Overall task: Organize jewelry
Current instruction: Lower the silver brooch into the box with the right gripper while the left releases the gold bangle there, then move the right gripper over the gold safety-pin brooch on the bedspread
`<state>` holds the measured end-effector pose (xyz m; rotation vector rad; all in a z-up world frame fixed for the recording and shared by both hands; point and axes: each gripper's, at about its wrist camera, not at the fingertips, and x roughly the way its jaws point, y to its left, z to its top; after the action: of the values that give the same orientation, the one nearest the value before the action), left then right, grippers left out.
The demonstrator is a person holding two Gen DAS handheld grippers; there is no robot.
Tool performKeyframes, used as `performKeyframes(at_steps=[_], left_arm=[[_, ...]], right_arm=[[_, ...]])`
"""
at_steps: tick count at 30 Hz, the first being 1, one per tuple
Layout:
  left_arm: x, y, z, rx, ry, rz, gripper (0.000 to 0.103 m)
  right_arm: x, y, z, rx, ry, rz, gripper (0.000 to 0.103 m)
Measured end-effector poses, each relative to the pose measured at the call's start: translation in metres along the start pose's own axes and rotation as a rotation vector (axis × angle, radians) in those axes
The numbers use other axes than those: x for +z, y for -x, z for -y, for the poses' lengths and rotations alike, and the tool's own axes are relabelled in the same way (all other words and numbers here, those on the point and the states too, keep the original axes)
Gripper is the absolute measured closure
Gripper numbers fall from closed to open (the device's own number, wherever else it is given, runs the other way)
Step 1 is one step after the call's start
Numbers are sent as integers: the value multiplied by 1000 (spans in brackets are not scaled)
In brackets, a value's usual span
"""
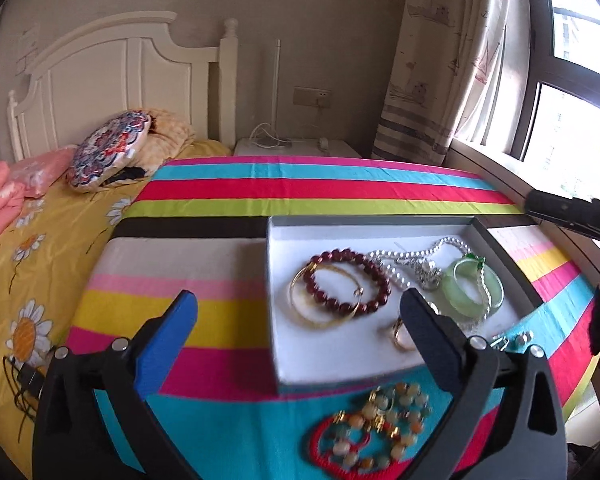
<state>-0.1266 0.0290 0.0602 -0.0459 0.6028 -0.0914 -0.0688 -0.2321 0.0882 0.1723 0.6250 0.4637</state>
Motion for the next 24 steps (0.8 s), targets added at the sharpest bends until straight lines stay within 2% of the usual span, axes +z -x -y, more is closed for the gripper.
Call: performKeyframes(at_steps=[3, 5, 6, 7, 9, 15, 18, 24], left_arm=[[-12, 10, 1, 17, -11, -1, 3], [-20, 16, 3, 28, -27, -1, 3], [-25, 19, 4, 33, -37, -2, 3], [-29, 21, 5, 38, -44, -2, 3], [-38, 27, 8, 55, -70, 3, 3], [-55, 34, 5, 79, -82, 23, 3], [-59, 32, 2, 85, -77, 20, 3], [-62, 28, 2, 69, -91, 3, 3]], right_arm=[[-13, 12, 1, -33, 40, -6, 74], [-23, 17, 2, -44, 61, -19, 68], [-27, 18, 2, -45, 67, -24, 55], [-32, 20, 2, -43, 75, -31, 29], [-41, 24, 0, -44, 87, -31, 12], [-69, 27, -30, 29, 222, -71, 12], [-87, 19, -47, 64, 297, -120, 12], [-100, -7, -64, 157, 320, -227, 16]])
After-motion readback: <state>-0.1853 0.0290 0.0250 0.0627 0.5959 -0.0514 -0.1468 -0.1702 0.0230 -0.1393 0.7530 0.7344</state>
